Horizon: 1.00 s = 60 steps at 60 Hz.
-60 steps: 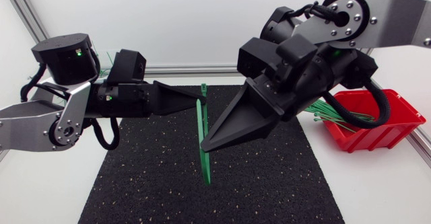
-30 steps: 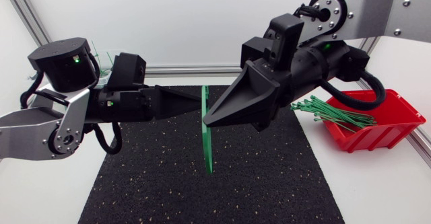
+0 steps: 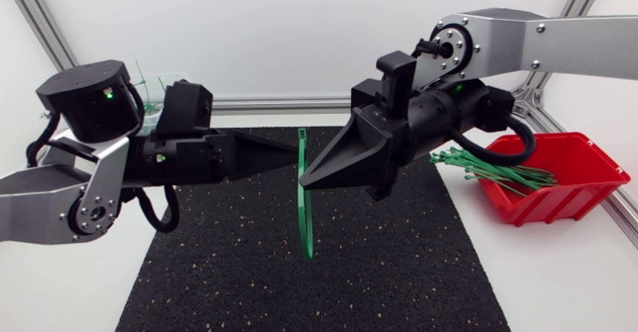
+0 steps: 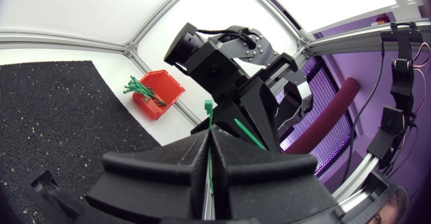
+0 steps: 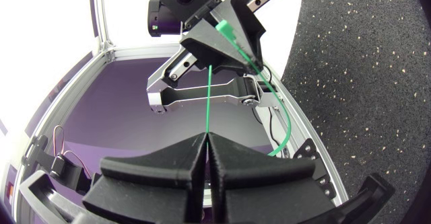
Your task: Take a green cable tie from the red box, thread the tail through the head to close it, then place it in the transparent bin on the left.
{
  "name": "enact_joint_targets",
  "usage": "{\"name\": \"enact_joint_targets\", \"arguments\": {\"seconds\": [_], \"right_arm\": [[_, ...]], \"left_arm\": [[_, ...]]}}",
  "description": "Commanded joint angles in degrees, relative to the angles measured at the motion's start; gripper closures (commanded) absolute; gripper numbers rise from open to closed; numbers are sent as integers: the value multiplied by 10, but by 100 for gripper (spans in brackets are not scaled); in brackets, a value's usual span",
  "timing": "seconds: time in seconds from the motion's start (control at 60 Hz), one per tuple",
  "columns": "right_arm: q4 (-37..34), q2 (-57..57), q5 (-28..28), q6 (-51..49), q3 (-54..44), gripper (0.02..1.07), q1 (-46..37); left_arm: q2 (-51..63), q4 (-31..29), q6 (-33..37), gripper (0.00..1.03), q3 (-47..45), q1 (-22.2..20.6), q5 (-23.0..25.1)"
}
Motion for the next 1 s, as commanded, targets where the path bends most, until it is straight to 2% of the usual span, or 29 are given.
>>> {"name": "enact_joint_targets", "arguments": {"seconds": [0.0,0.45,0.983], "right_arm": [[-10,12,-9,-11,-12,102,-6],[-10,2,-22,-18,-17,102,-2],[-10,24,-22,-39,-24,102,2]], "left_arm": [[-19,13,12,100,-17,-6,2],[-1,14,106,100,-21,-7,-5],[-13,14,119,100,-12,-4,-14]]}}
